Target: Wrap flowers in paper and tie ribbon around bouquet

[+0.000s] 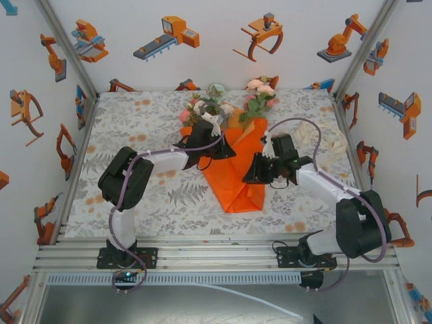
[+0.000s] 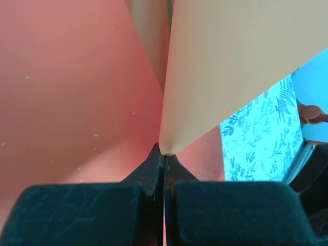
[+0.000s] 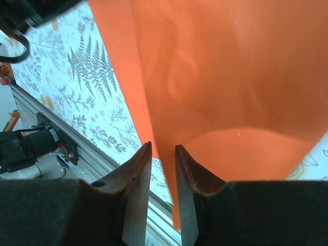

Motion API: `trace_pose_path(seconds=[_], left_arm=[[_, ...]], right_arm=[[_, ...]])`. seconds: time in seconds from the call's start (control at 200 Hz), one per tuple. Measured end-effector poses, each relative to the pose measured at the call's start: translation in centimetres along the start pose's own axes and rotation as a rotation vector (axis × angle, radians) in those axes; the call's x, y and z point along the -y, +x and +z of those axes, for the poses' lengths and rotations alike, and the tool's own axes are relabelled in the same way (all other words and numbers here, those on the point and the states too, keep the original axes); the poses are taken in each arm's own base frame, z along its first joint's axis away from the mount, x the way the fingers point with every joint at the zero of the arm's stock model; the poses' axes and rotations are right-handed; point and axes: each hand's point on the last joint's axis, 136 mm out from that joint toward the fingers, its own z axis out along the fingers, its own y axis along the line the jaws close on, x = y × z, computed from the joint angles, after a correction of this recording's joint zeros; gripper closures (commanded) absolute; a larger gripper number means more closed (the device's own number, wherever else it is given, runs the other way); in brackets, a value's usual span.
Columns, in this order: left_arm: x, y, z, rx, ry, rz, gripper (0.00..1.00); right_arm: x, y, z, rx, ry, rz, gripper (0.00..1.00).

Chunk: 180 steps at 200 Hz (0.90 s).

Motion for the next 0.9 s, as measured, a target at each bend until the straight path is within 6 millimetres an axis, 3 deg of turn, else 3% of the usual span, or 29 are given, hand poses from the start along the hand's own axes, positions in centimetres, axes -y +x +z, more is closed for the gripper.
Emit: trace_pose_path(seconds=[0.18, 0.33, 0.451, 0.586, 0.781, 0.901], left_arm=[[-2.2, 0.6, -0.4, 0.022, -0.048, -0.048, 1.00], [-4.1, 0.4, -0.8, 0.046, -0.068, -0.110, 1.00], [-4.1, -0.3, -1.0, 0.069, -0.058, -0.126, 1.00], [-4.2, -0.1, -1.0, 0.075, -0.052, -0.136, 1.00], [-4.7, 0.6, -1.1, 0.063, -0.063, -0.156, 1.00], [-4.6, 0.7, -1.1, 0.060, -0.057, -0.169, 1.00]], right_arm=[[1.8, 3.0, 0.8, -0.047, 0.013, 0.047, 0.76], [1.6, 5.1, 1.0, -0.072, -0.015, 0.052, 0.81], [1.3, 7.0, 1.8, -0.108, -0.032, 0.037, 0.81], [2.3, 9.2, 2.7, -0.166, -0.007, 0.052, 0.80], [2.1, 9.1, 2.6, -0.157, -0.010, 0.053, 0.80], [0.5, 7.4, 1.7, -0.105, -0.039, 0.027, 0.77]])
